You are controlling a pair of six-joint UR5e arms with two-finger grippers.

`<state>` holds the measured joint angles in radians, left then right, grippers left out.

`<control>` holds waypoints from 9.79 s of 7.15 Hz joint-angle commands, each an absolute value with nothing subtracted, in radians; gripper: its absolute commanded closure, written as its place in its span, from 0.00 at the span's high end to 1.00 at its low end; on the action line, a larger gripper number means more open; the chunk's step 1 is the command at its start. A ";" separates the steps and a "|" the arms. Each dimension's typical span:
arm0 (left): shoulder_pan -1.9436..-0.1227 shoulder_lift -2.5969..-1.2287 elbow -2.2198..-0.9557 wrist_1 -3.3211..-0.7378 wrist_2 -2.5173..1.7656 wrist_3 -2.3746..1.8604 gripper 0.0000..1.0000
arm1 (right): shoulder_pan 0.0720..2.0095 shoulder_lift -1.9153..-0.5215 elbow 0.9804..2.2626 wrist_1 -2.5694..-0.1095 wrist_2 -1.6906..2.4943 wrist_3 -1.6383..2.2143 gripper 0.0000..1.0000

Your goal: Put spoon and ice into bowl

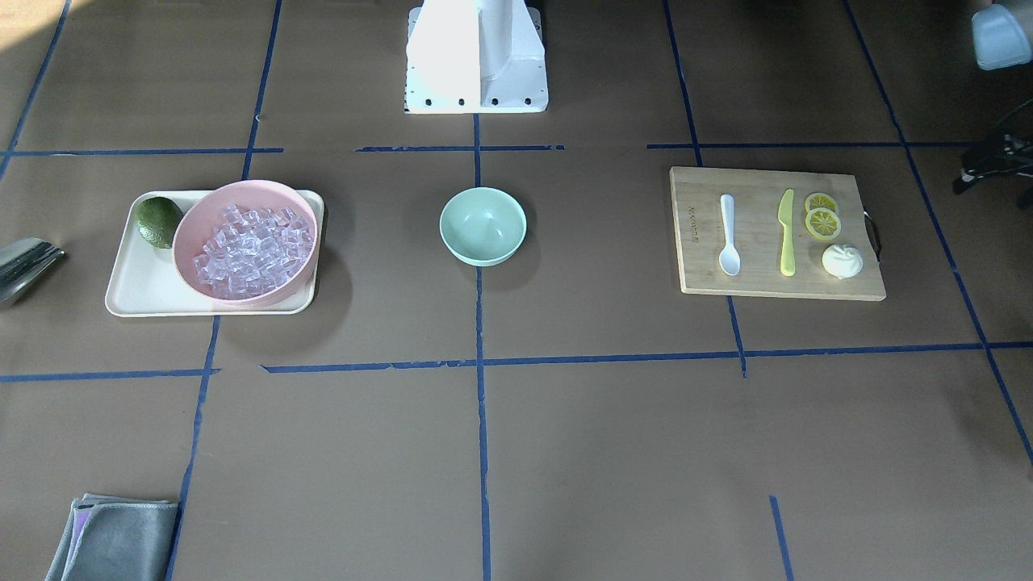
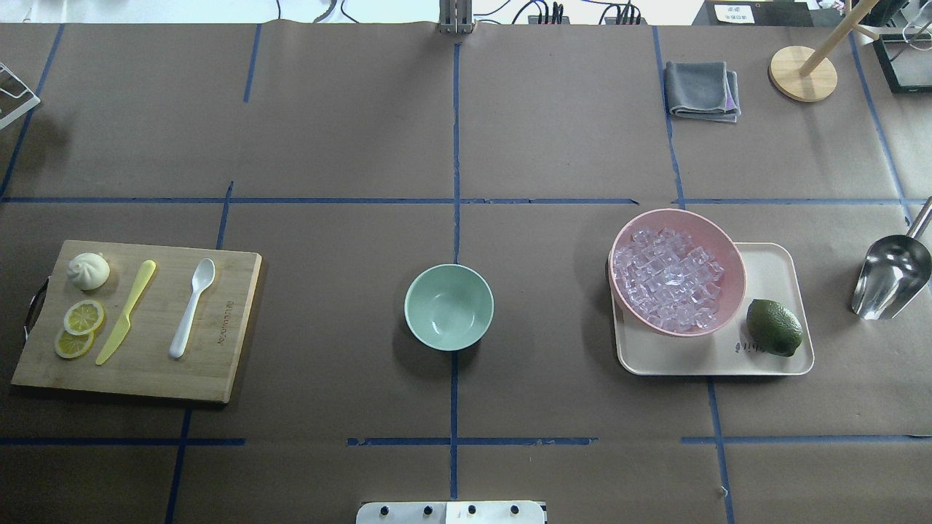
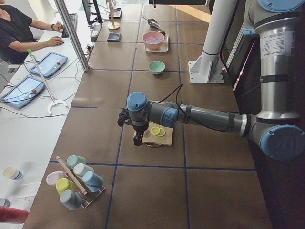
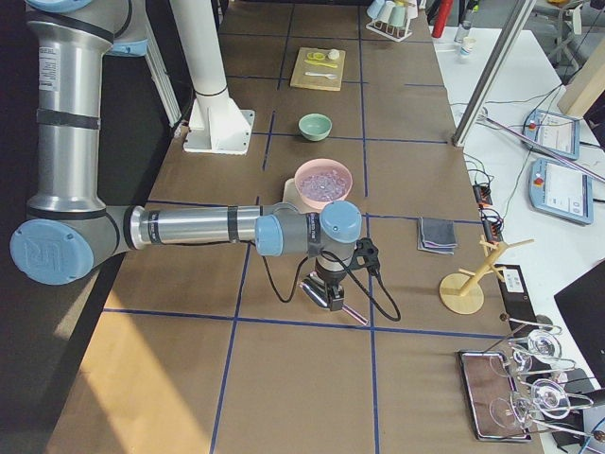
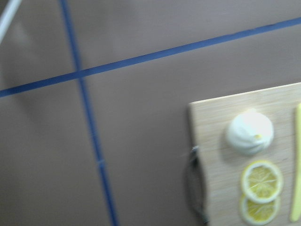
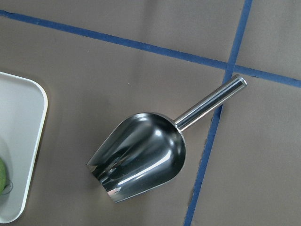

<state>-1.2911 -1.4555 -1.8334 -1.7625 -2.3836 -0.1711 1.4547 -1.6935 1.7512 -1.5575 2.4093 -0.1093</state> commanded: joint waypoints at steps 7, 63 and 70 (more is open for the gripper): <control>-0.738 -1.678 -1.818 -1.947 -2.094 -0.755 0.98 | 1.453 -1.706 1.761 -1.557 2.425 -0.115 0.99; -0.719 -1.976 -2.042 -1.447 -2.111 -0.997 0.64 | 0.710 -1.359 1.932 -1.447 2.031 1.000 0.96; -0.718 -1.974 -2.037 -1.454 -2.112 -0.997 0.65 | 0.699 -1.358 1.904 -1.447 2.022 1.002 0.71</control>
